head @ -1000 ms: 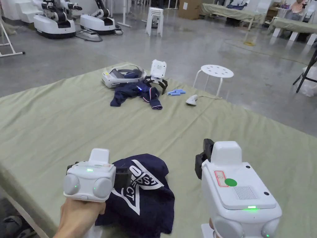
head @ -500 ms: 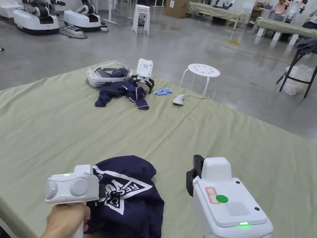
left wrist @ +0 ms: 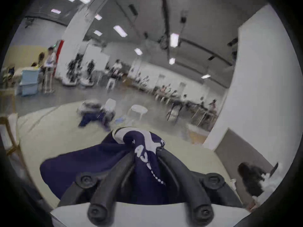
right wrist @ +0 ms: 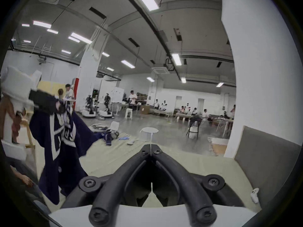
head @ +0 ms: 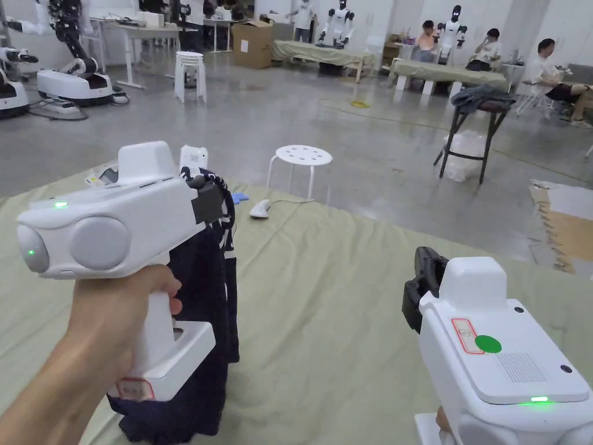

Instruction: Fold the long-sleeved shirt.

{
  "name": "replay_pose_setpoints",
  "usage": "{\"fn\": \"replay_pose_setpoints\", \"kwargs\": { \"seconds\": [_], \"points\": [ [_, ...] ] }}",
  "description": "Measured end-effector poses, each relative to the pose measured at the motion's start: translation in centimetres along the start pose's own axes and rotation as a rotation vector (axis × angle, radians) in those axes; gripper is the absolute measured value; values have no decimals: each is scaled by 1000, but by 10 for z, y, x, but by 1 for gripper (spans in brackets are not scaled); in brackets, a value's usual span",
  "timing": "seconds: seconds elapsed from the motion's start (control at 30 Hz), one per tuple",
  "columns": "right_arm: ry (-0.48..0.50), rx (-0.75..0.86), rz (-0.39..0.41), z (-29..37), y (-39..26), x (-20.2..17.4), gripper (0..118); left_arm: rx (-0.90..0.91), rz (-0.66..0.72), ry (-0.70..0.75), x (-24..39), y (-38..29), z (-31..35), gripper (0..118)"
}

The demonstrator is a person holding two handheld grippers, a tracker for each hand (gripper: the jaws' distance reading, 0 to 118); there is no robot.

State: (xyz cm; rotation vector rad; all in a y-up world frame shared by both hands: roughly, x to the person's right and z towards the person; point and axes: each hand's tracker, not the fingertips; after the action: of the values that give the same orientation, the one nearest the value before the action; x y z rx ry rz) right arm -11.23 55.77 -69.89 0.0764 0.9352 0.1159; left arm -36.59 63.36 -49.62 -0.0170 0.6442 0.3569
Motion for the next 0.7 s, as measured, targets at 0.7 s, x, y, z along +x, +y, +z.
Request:
{"fn": "replay_pose_setpoints", "kwargs": {
  "seconds": [0.7],
  "points": [
    [-403, -119, -55, 99, -56, 210, 0, -604, -184, -375, 343, -285, -140, 9]
  ]
}}
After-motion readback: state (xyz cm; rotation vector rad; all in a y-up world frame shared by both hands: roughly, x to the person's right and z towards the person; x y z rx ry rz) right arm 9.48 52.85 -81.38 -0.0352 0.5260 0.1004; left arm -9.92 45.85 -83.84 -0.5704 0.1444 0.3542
